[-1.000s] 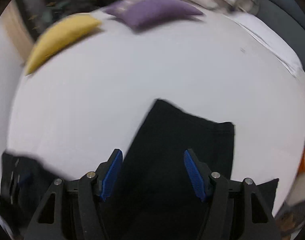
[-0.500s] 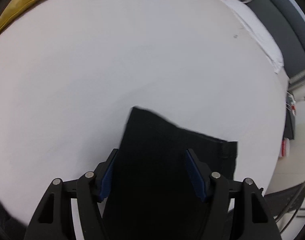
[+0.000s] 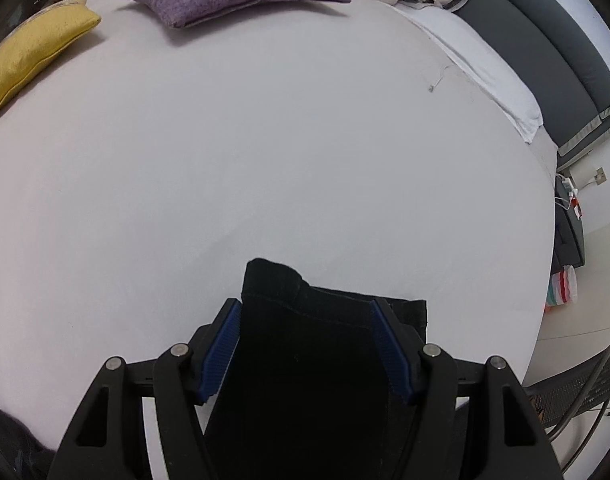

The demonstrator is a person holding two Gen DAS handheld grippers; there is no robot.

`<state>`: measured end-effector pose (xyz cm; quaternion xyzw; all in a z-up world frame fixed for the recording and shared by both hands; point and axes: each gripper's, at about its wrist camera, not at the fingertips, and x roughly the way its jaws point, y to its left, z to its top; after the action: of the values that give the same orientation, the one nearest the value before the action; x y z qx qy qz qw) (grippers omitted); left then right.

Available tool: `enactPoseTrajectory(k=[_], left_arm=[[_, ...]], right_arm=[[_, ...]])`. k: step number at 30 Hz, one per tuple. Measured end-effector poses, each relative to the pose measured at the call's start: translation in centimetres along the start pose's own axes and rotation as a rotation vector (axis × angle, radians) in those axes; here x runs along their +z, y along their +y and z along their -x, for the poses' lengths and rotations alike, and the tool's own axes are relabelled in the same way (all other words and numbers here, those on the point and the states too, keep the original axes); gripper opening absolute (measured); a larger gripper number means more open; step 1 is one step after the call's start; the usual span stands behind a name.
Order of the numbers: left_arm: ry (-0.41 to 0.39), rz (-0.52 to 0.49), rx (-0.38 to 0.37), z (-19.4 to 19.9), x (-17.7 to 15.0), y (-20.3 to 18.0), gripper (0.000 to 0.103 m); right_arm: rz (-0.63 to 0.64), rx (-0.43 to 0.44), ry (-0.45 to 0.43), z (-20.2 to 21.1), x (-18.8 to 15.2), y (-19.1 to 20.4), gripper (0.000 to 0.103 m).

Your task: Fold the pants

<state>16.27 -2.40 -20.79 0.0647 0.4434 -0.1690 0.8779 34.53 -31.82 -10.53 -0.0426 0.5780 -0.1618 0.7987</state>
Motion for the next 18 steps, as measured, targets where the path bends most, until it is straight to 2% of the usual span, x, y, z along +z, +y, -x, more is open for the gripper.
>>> enactPoseTrajectory(k=[5,10,15,18], left_arm=[[-0.004,0.0,-0.004,0.1,-0.1,0.2,0.083],[-0.004,0.0,-0.004,0.2,-0.2,0.3,0.083],[-0.005,0.0,-0.006,0.2,-0.2,0.4,0.083],[-0.006,0.001,-0.006,0.2,-0.2,0.4,0.083]], right_arm=[[0.001,-0.038,-0.105,2.3,0.8,-0.4,0.069],[0.08,-0.025,0.019,-0.3,0.7,1.1,0.069],[0.103,-0.06,0.121,-4.4,-0.6,2.5,0.069],[0.097,-0.039,0.126,-5.2,-0.4,2.2,0.067]])
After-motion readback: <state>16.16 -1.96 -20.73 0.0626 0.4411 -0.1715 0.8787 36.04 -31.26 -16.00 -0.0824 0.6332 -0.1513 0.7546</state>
